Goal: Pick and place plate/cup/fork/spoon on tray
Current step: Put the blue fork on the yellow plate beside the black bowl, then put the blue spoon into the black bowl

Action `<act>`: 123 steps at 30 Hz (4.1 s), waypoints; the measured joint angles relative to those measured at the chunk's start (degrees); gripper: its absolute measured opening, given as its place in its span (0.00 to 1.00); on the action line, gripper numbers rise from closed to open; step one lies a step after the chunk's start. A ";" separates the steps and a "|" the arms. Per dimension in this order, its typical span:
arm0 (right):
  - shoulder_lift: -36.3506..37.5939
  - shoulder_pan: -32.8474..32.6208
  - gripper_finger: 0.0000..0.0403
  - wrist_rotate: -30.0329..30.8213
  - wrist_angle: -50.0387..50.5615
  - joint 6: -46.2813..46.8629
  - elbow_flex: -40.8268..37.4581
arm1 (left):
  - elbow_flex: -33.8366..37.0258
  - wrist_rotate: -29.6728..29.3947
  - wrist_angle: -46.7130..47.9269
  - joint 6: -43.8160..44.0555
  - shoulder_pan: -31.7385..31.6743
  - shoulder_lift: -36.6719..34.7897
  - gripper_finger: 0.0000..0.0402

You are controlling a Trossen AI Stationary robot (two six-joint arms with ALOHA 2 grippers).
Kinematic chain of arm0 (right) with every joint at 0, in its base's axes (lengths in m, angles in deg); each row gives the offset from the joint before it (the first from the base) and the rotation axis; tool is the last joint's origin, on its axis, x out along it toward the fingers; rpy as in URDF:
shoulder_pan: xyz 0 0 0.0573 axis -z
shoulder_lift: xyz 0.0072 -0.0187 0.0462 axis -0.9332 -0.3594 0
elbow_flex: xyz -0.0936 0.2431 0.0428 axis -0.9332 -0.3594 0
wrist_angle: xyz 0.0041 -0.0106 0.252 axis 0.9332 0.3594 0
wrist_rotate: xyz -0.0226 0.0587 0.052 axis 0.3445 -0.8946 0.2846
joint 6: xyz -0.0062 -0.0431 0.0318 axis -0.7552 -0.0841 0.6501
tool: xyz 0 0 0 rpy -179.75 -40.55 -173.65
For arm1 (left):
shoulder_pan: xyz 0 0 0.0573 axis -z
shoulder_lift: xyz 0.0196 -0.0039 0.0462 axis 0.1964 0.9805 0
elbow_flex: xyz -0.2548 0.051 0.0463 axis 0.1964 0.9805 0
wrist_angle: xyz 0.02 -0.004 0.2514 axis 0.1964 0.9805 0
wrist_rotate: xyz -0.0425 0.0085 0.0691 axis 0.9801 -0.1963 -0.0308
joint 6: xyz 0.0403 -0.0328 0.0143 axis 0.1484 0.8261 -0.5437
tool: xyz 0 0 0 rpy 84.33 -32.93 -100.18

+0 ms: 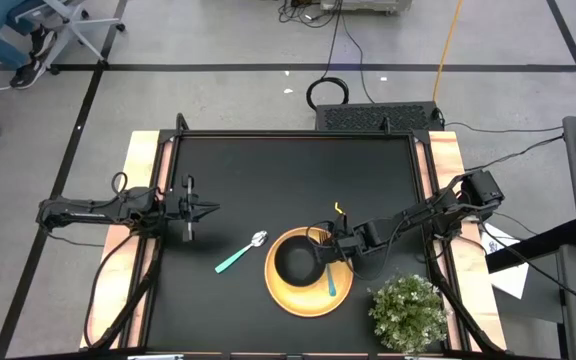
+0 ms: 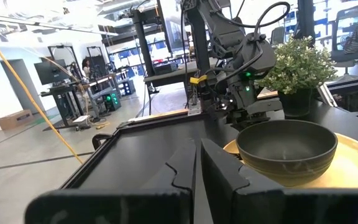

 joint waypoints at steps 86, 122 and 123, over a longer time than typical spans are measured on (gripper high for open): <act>38.41 1.33 0.00 43.49 12.52 -75.77 0.04 | 0.00 -10.77 -2.06 -14.53 0.03 0.12 0.08; 75.30 6.16 0.00 27.90 -31.59 -93.31 -44.80 | 0.00 -10.90 6.90 2.20 -4.14 0.14 0.08; 75.63 6.75 0.00 26.32 -31.16 -93.58 -44.79 | 0.00 -7.33 6.47 1.78 -4.25 0.14 0.08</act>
